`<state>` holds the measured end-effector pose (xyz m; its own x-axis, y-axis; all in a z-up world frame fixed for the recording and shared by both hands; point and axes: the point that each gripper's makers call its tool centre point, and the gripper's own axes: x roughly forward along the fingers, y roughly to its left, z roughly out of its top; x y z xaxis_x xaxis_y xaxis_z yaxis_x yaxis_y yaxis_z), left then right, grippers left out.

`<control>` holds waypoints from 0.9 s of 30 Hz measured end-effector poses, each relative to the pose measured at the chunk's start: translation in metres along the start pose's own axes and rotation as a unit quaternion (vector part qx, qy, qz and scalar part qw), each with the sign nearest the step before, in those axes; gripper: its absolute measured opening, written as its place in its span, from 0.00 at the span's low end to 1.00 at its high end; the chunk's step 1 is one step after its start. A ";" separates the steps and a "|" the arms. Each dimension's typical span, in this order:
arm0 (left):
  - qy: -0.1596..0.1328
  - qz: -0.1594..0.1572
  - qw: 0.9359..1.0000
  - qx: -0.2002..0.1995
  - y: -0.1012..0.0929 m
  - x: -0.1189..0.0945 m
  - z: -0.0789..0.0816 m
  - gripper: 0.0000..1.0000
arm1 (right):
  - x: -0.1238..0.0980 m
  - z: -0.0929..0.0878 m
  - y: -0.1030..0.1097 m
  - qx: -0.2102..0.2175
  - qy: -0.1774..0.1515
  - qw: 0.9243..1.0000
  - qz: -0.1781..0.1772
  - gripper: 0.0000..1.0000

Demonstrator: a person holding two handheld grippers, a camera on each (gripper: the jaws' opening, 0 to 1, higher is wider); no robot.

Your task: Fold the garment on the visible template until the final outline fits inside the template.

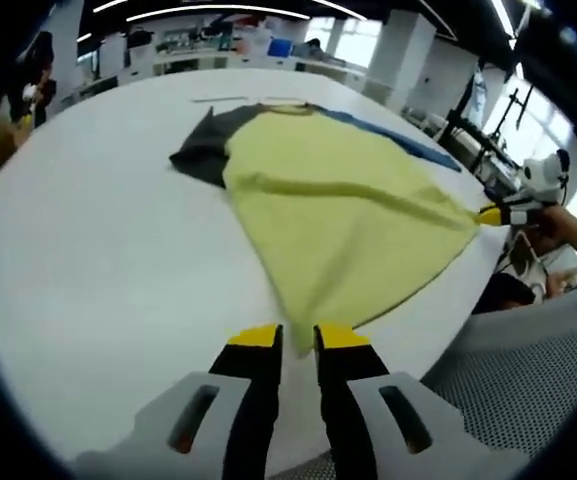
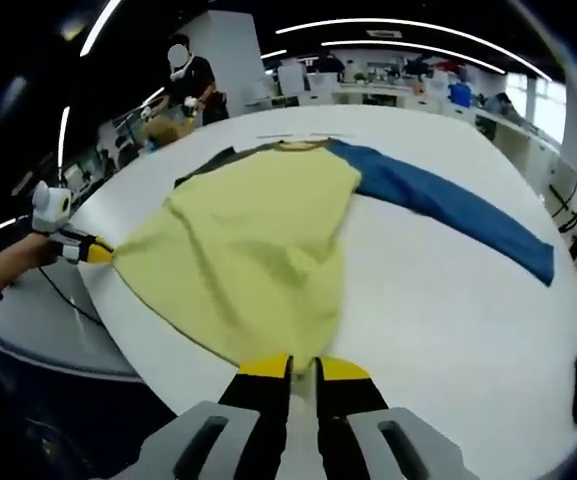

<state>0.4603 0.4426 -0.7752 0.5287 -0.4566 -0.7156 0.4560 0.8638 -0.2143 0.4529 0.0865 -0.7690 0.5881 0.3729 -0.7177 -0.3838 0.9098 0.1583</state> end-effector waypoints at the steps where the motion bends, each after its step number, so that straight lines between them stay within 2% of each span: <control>1: -0.004 -0.003 1.000 0.000 -0.001 -0.001 0.002 0.16 | -0.001 0.002 0.001 0.000 -0.005 1.000 0.003 0.18; 3: -0.016 -0.007 1.000 0.006 -0.002 -0.002 0.006 0.20 | -0.002 0.007 0.002 0.002 -0.012 1.000 0.007 0.27; 8: -0.050 -0.001 0.999 0.014 -0.001 -0.005 0.019 0.39 | -0.005 0.021 0.006 0.009 -0.043 0.999 0.024 0.49; 17: -0.102 0.006 0.994 0.028 0.006 -0.012 0.045 0.57 | -0.008 0.045 0.017 0.001 -0.079 0.995 0.052 0.85; 22: -0.126 0.018 0.991 0.038 0.014 -0.017 0.062 0.65 | -0.009 0.061 0.029 -0.010 -0.096 0.993 0.075 0.98; 27: -0.143 0.021 0.988 0.046 0.020 -0.018 0.077 0.72 | -0.009 0.070 0.037 -0.025 -0.098 0.991 0.090 0.99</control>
<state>0.5148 0.4521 -0.7158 0.7232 -0.4733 -0.5030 0.4852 0.8665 -0.1178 0.4829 0.1298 -0.7094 0.6315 0.5616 -0.5346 -0.5272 0.8166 0.2351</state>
